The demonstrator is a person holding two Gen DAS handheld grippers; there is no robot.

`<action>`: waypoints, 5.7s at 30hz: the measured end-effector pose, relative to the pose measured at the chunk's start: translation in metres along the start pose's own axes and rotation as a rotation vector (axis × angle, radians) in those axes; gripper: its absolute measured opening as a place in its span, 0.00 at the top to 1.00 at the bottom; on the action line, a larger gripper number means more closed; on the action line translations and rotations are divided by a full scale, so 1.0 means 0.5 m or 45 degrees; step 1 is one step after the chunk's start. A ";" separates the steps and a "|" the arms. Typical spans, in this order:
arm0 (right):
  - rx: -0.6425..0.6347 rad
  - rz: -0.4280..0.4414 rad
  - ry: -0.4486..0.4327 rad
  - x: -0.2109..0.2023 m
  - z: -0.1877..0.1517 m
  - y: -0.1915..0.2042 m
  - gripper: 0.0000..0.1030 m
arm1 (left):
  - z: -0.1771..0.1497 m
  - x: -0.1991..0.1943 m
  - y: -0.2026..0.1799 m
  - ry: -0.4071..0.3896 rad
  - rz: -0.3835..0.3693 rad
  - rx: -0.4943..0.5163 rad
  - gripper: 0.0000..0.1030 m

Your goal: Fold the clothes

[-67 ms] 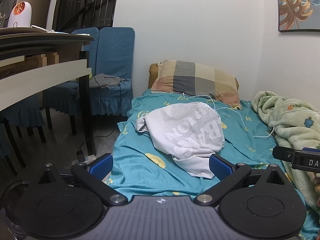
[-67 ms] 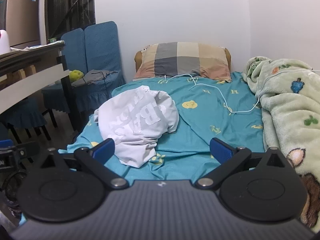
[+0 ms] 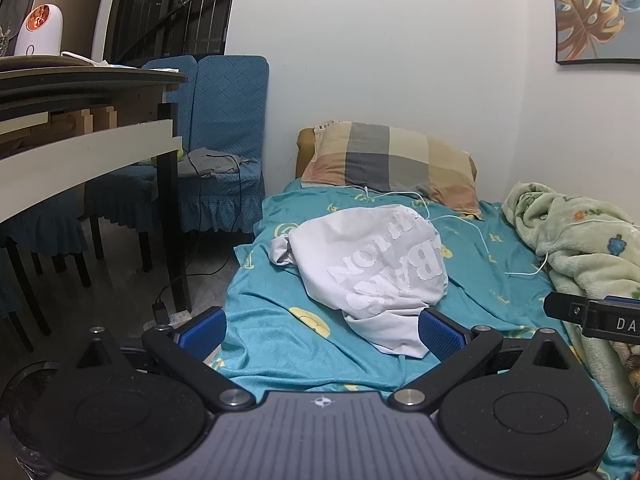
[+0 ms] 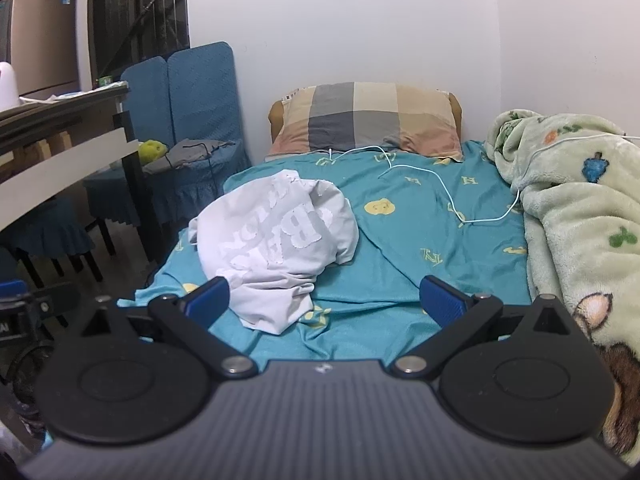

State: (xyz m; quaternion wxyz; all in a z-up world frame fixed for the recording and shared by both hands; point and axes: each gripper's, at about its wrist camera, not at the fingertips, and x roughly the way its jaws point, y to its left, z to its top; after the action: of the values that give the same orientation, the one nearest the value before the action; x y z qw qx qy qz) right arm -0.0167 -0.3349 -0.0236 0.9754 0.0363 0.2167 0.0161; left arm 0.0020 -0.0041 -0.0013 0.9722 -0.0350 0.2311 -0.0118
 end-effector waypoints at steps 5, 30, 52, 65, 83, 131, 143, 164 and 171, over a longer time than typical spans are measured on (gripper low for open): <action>0.022 0.009 -0.036 -0.009 -0.009 0.008 0.00 | -0.002 0.009 -0.014 0.016 -0.002 0.032 0.00; -0.001 0.013 -0.078 -0.015 0.021 -0.006 0.00 | -0.005 0.012 -0.043 -0.040 -0.002 0.089 0.00; -0.057 0.104 -0.029 0.183 0.032 -0.001 0.03 | 0.116 0.127 -0.021 -0.136 0.097 -0.018 0.00; -0.083 0.103 0.019 0.455 0.044 0.054 0.22 | 0.060 0.246 0.100 -0.053 0.096 -0.278 0.00; -0.198 0.148 -0.144 0.299 0.206 0.057 0.91 | 0.058 0.216 0.148 -0.100 0.022 -0.432 0.00; 0.359 0.181 0.484 0.170 -0.008 -0.161 0.25 | 0.157 0.486 0.025 0.232 -0.121 -0.183 0.98; 0.410 0.358 0.481 0.125 -0.007 -0.143 0.86 | 0.074 0.167 0.023 0.154 -0.353 -0.202 0.89; 0.765 0.944 0.394 0.285 0.128 -0.175 0.87 | -0.142 0.229 -0.297 0.297 -0.605 0.303 0.32; 0.775 0.856 0.276 0.281 0.124 -0.221 0.88 | -0.135 0.236 -0.292 0.234 -0.480 0.295 0.92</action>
State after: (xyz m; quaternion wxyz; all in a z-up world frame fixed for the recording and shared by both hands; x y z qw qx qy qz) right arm 0.1386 -0.4425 -0.0355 0.8328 0.3871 0.2884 0.2708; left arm 0.0759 -0.1587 -0.1038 0.9253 0.0356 0.3049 -0.2227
